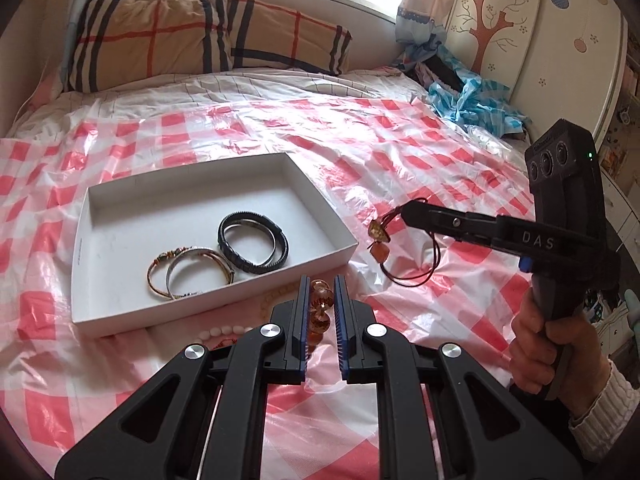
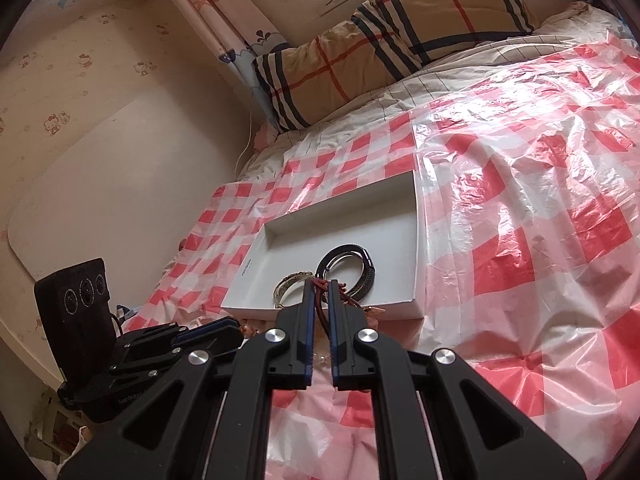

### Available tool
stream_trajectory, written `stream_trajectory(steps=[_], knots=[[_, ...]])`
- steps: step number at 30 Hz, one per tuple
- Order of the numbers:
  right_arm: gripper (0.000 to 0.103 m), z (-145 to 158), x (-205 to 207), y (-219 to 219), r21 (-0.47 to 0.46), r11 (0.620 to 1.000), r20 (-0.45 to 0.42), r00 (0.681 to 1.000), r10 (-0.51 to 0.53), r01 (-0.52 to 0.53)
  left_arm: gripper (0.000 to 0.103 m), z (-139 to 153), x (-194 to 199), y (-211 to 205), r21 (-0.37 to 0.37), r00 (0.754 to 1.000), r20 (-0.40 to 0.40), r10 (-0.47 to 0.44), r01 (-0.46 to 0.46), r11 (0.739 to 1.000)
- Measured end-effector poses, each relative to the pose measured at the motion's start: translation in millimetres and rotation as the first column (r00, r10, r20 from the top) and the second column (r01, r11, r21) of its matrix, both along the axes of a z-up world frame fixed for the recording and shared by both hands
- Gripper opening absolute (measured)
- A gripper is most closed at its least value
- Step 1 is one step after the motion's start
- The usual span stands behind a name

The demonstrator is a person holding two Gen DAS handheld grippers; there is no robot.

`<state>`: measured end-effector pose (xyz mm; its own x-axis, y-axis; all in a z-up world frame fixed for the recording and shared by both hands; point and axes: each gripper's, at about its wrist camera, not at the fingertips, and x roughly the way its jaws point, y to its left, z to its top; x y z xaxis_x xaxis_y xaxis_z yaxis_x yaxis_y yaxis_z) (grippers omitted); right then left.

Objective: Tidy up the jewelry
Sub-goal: 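Lower both held bracelets into the white box and open both tools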

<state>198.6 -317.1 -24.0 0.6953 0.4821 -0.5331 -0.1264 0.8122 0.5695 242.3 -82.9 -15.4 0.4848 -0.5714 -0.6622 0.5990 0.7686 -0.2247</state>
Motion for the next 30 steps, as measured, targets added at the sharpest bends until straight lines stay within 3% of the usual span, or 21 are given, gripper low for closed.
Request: stream_trajectory(steps=[6,21,30], knots=[[0.007,1.4,12.9,5.7,0.053,0.998,0.003,1.000,0.023,-0.023,0.010,9.5,10.2,-0.6,-0.022,1.000,0.003,0.010,-0.010,1.000],[0.007,5.5,64.9,25.4,0.044,0.997,0.019,0.998,0.060,-0.061,0.010,26.2,65.2,6.9,-0.113,0.997,0.009,0.081,-0.080,0.990],[0.007,0.3,92.5,47.5,-0.002,0.996,0.025,0.995,0.094,-0.094,0.010,6.8,87.2,15.3,-0.120,0.991,-0.020,0.129,-0.131,0.984]])
